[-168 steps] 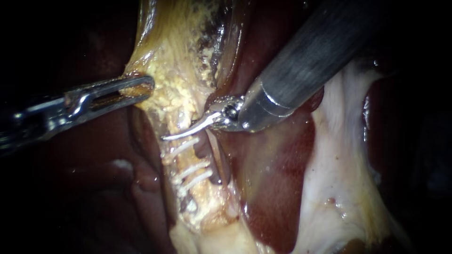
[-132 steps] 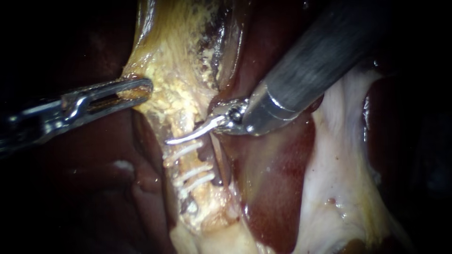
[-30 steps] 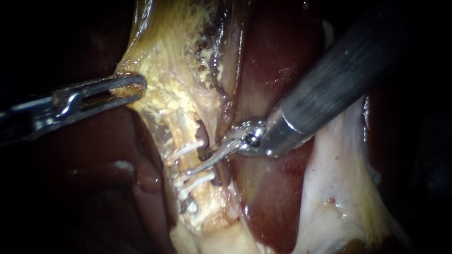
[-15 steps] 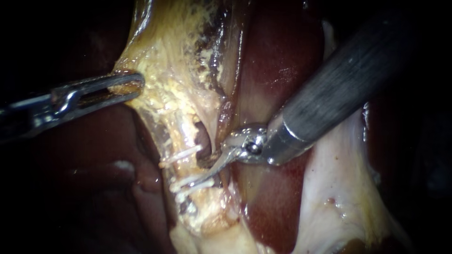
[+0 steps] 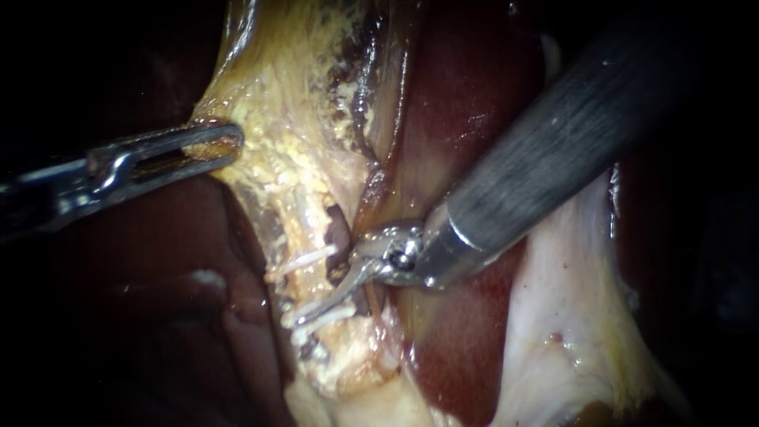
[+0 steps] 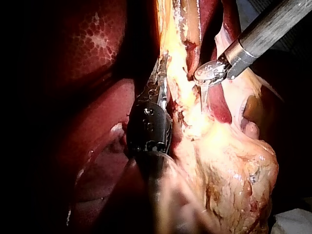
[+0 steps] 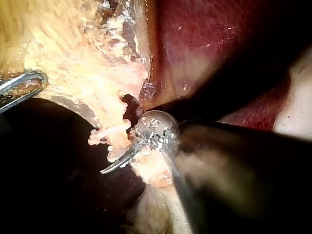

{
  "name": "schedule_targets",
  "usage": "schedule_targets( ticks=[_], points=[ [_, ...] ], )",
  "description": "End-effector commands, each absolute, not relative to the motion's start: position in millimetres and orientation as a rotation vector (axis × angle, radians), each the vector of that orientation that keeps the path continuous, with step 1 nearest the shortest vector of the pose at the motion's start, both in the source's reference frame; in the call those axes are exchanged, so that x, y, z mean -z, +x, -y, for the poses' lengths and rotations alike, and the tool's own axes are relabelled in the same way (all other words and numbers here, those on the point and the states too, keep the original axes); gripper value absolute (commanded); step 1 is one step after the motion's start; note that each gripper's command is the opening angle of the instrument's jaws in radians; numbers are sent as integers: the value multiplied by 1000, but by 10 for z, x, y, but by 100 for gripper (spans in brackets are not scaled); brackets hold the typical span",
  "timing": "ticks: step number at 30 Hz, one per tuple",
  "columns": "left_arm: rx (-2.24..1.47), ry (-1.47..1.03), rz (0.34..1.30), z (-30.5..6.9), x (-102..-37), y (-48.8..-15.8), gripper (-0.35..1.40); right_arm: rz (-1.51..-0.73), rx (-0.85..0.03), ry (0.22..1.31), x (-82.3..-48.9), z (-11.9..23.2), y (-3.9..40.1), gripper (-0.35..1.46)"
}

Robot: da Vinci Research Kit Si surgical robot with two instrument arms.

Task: Go to the cutting position left tube

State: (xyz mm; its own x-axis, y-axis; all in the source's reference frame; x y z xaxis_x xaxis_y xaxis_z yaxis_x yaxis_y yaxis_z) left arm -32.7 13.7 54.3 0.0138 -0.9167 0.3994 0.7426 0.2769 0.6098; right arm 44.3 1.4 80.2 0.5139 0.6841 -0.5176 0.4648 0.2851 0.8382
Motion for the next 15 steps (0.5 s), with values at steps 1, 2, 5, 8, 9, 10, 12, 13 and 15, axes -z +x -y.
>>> schedule_targets(
  ticks=[1,2,5,8,9,10,12,13,15],
  points=[
    [1314,254,846,-137,-543,-327,-35,-1116,-200,1355,-800,-15,443,123],
    [1314,254,846,-137,-543,-327,-35,-1124,-202,1359,-799,-16,444,123],
    [1314,254,846,-137,-543,-327,-35,-1144,-208,1370,-795,-19,445,123],
    [1314,254,846,-137,-543,-327,-35,-1144,-207,1371,-792,-18,446,121],
    [1314,254,846,-137,-543,-327,-35,-1143,-206,1371,-792,-17,447,121],
    [1314,254,846,-137,-543,-327,-35,-1143,-205,1372,-792,-16,447,121],
    [1314,254,846,-137,-543,-327,-35,-1150,-192,1375,-791,-13,449,121],
    [1314,254,846,-138,-543,-327,-35,-1146,-191,1381,-790,-12,450,121],
    [1314,254,846,-138,-544,-327,-35,-1138,-191,1401,-789,-7,454,118]
  ],
)
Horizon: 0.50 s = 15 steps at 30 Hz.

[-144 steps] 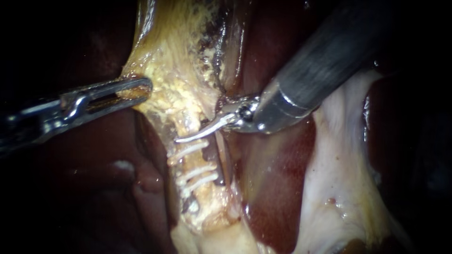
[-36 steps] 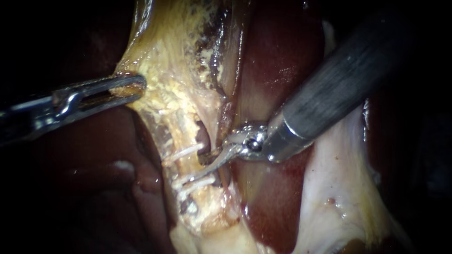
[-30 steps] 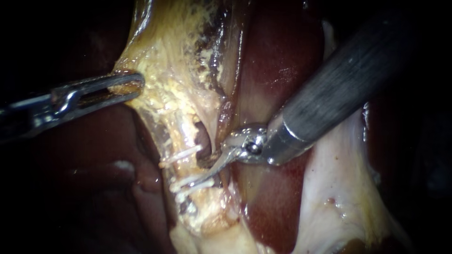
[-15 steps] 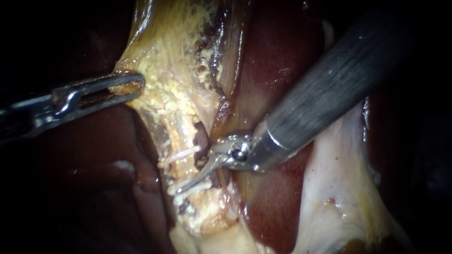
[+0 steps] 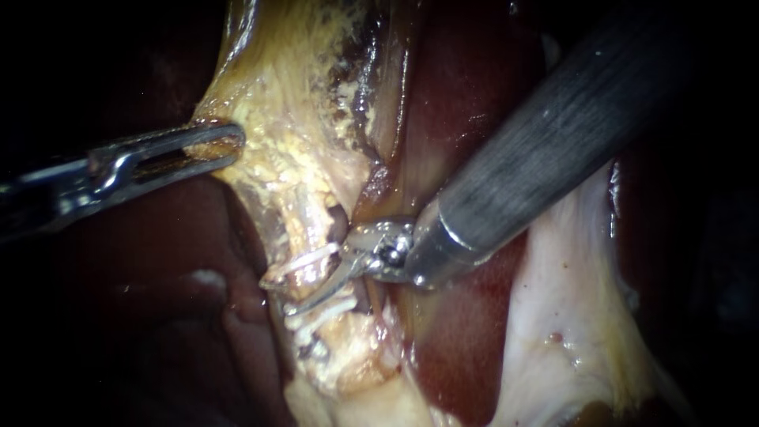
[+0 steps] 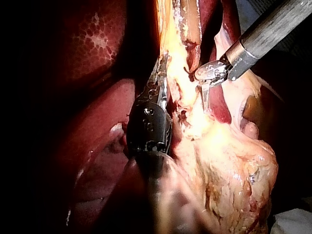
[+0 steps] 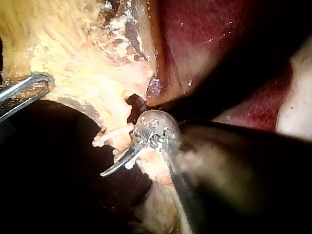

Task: Go to the cutting position left tube

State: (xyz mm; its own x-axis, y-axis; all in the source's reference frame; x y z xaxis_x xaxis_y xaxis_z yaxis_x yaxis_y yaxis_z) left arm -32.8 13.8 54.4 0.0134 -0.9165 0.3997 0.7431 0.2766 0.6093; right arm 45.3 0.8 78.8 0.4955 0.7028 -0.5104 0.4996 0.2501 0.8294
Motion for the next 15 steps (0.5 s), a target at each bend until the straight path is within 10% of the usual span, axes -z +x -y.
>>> schedule_targets(
  ticks=[1,15],
  points=[
    [1314,254,846,-138,-545,-327,-35,-1136,-191,1407,-788,-5,456,118],
    [1318,254,847,-140,-554,-325,-35,-1057,-354,1456,-796,-4,473,118]
  ],
)
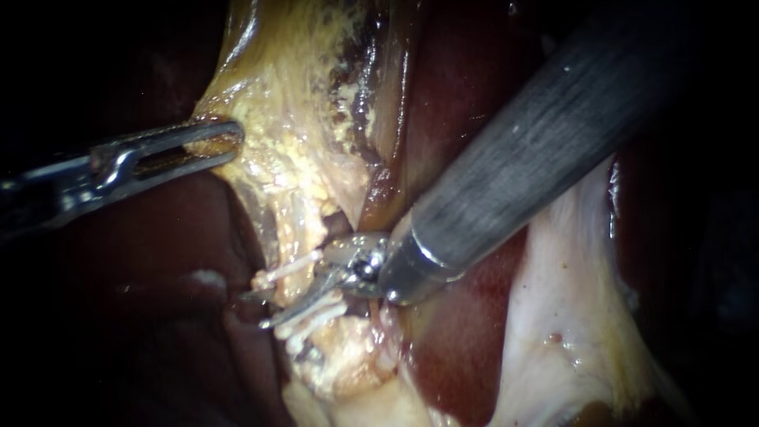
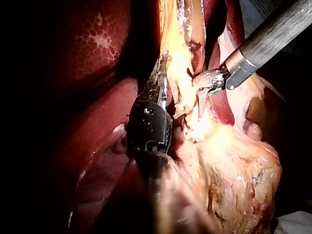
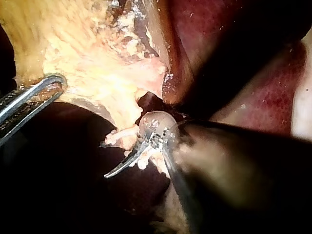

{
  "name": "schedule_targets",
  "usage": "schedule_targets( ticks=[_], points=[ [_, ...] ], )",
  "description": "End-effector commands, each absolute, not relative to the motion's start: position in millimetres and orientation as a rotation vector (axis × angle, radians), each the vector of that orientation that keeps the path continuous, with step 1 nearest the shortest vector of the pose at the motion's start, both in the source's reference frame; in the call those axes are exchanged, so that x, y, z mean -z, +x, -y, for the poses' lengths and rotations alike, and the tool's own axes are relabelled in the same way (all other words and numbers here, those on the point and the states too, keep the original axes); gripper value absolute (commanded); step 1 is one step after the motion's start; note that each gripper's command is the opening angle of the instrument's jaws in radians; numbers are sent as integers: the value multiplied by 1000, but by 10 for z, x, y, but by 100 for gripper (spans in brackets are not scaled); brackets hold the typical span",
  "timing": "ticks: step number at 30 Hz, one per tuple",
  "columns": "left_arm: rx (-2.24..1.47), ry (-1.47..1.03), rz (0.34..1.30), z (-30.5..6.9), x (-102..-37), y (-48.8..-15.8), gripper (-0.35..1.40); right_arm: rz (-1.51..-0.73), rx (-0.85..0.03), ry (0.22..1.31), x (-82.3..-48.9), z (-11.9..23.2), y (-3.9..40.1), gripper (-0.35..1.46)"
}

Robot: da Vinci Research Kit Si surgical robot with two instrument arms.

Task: Go to the cutting position left tube

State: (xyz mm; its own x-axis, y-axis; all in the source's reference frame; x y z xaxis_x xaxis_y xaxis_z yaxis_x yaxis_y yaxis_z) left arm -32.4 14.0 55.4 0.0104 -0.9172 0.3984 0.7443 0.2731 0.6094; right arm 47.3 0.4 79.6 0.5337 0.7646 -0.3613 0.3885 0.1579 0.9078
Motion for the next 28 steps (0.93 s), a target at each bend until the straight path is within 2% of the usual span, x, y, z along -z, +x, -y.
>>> schedule_targets(
  ticks=[1,6,28],
  points=[
    [1318,254,847,-140,-554,-325,-35,-1053,-373,1455,-799,-6,473,118],
    [1318,254,847,-140,-554,-325,-35,-1039,-397,1464,-804,-9,471,118],
    [1318,253,846,-140,-553,-325,-35,-1039,-395,1465,-802,-7,470,119]
  ],
)
